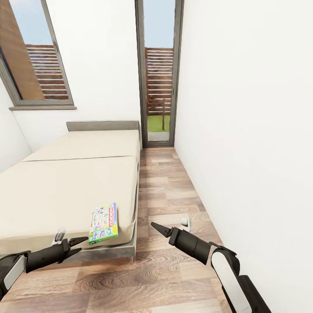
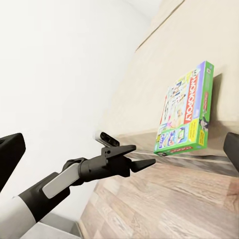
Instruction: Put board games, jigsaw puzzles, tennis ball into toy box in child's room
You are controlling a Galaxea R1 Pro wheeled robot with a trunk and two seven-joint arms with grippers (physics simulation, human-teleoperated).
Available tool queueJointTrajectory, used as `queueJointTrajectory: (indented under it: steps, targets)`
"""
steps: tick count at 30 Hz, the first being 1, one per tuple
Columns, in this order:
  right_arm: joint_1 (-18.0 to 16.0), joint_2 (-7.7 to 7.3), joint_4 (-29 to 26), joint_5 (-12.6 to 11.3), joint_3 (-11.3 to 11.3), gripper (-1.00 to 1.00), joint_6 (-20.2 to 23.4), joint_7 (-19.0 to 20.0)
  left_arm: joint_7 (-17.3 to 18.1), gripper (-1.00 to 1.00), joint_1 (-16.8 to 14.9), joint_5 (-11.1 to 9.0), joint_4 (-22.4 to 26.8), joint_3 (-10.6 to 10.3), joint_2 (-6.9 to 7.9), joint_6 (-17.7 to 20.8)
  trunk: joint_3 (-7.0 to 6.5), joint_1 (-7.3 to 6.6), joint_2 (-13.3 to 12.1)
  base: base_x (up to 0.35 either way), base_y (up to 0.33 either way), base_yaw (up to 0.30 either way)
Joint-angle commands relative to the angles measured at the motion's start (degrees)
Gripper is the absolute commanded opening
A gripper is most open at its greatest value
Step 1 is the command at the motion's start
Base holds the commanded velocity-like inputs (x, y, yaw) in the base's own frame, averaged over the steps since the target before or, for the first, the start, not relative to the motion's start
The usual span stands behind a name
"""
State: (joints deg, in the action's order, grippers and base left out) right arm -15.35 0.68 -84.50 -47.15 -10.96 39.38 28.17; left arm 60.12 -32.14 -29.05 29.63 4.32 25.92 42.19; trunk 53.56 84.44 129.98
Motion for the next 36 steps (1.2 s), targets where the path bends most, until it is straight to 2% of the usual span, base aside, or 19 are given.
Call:
queueJointTrajectory:
  steps: [1,10,20,36]
  targets:
    - [-0.03,0.02,0.00,-0.23,0.04,1.00,0.35,-0.02,0.05,1.00,-0.03,-0.21,-0.01,0.01,-0.01,0.35,0.05,-0.01,0.02,0.000,0.000,0.000]
    - [-0.03,0.02,0.02,-0.22,-0.02,1.00,0.35,-0.07,0.06,1.00,-0.03,-0.17,0.00,-0.15,-0.24,0.13,0.05,-0.01,0.02,0.016,0.000,0.000]
    - [-0.03,0.05,0.03,-0.22,0.03,1.00,0.35,0.00,0.09,1.00,-0.03,-0.15,-0.01,-0.26,-0.34,0.03,0.05,-0.01,0.02,0.128,0.000,0.000]
    - [-0.03,0.09,0.03,-0.22,0.05,1.00,0.35,-0.01,0.08,1.00,-0.03,-0.15,-0.01,-0.27,-0.35,0.00,0.05,-0.01,0.02,0.013,0.000,0.000]
